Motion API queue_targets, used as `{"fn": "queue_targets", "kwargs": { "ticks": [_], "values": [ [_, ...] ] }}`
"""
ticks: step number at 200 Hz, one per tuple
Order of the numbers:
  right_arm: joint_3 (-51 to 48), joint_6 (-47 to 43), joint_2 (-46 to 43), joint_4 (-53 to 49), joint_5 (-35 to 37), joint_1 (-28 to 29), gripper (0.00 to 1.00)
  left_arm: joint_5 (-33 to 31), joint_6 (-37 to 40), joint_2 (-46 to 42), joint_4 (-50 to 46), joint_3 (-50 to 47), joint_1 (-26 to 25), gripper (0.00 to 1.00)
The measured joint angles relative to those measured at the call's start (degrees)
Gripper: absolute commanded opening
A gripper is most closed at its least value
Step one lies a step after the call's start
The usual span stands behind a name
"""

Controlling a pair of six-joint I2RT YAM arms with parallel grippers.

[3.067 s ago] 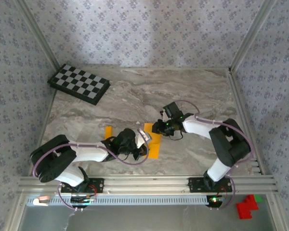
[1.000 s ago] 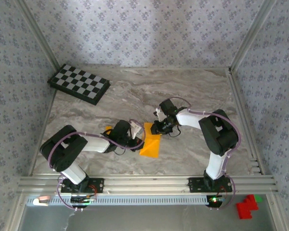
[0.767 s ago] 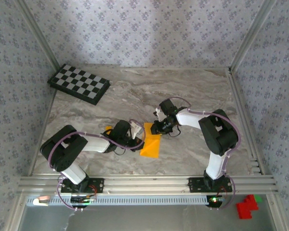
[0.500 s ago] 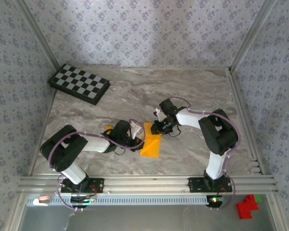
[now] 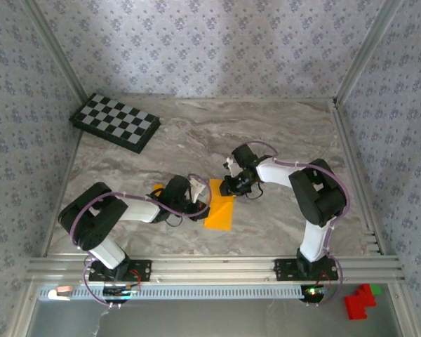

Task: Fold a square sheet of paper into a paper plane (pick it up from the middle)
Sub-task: Fold the triangle a second time at the center of the table.

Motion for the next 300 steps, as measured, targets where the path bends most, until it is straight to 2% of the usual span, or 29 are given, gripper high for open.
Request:
{"fn": "queue_targets", "kwargs": {
  "ticks": [130,204,300],
  "values": [
    [0.00,0.00,0.07,-0.02,0.00,0.00,0.24,-0.17,-0.22,0.74,-0.13,0.02,0.00,0.01],
    [0.37,0.00,0.07,-0.39,-0.11,0.04,0.28,-0.24,-1.11,1.05,0.11,0.13,-0.09,0.00],
    [1.55,0.02,-0.02,-2.40,-0.46,-0.24,0.30,-2.95,-1.33,1.14,-3.28,1.97,-1.46,0.00]
  ]
}}
